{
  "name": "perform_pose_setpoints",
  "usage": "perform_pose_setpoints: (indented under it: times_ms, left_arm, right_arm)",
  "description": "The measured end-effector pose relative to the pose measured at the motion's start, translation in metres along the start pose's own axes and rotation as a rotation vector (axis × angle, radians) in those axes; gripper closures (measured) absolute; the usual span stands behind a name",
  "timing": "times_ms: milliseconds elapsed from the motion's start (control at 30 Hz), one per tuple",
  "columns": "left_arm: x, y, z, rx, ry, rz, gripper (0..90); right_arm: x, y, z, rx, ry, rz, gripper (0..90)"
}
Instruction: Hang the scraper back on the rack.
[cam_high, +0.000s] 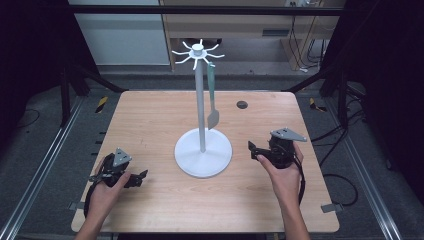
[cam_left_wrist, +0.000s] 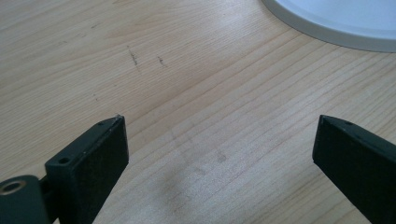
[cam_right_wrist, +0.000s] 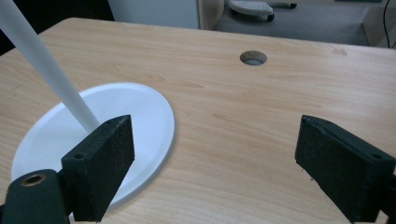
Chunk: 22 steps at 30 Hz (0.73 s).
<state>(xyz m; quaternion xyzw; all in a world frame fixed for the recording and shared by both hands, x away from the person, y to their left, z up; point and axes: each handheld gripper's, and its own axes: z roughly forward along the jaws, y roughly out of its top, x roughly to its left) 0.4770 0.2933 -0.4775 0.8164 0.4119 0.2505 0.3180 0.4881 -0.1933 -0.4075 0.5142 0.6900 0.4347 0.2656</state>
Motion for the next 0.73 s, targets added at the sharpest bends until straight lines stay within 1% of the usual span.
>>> perform_pose_setpoints:
  times_ms: [67, 133, 233, 267, 433, 500, 567, 600, 633, 700, 733]
  left_arm:
    - [0.000, 0.000, 0.000, -0.001, -0.001, 0.000, 3.3]
    - [0.000, 0.000, 0.000, -0.001, -0.001, 0.000, 3.3]
    - [0.000, 0.000, 0.000, -0.004, -0.001, 0.001, 3.3]
    - [0.000, 0.000, 0.000, -0.007, -0.001, 0.000, 3.3]
    - [0.000, 0.001, 0.000, -0.016, -0.006, 0.000, 3.2]
    - [0.000, 0.001, 0.000, -0.019, -0.007, 0.000, 3.2]
    - [-0.001, 0.002, 0.000, -0.023, -0.008, 0.001, 3.2]
    - [-0.001, 0.002, 0.000, -0.024, -0.009, 0.002, 3.2]
    - [-0.001, 0.002, 0.000, -0.024, -0.009, 0.003, 3.2]
    - [-0.002, 0.002, 0.000, -0.028, -0.010, 0.007, 3.2]
    - [-0.002, 0.002, 0.000, -0.026, -0.013, 0.009, 3.2]
  right_arm:
    - [-0.002, -0.005, 0.002, 0.009, -0.001, 0.009, 11.9]
    - [-0.003, -0.010, 0.003, 0.014, -0.005, 0.006, 10.8]
    - [-0.006, -0.018, 0.007, 0.045, -0.021, 0.009, 10.7]
    - [-0.007, -0.019, 0.007, 0.047, -0.022, 0.011, 10.6]
    - [-0.010, -0.029, 0.011, 0.068, -0.022, 0.015, 10.6]
    - [-0.010, -0.036, 0.013, 0.081, -0.013, 0.023, 11.4]
    - [-0.010, -0.042, 0.015, 0.113, -0.006, 0.017, 13.3]
    - [-0.009, -0.045, 0.016, 0.129, -0.005, 0.022, 14.7]
    - [-0.009, -0.047, 0.016, 0.131, -0.003, 0.018, 16.2]
    - [-0.009, -0.050, 0.017, 0.137, 0.013, 0.014, 16.4]
    - [-0.008, -0.050, 0.017, 0.133, 0.010, 0.004, 17.0]
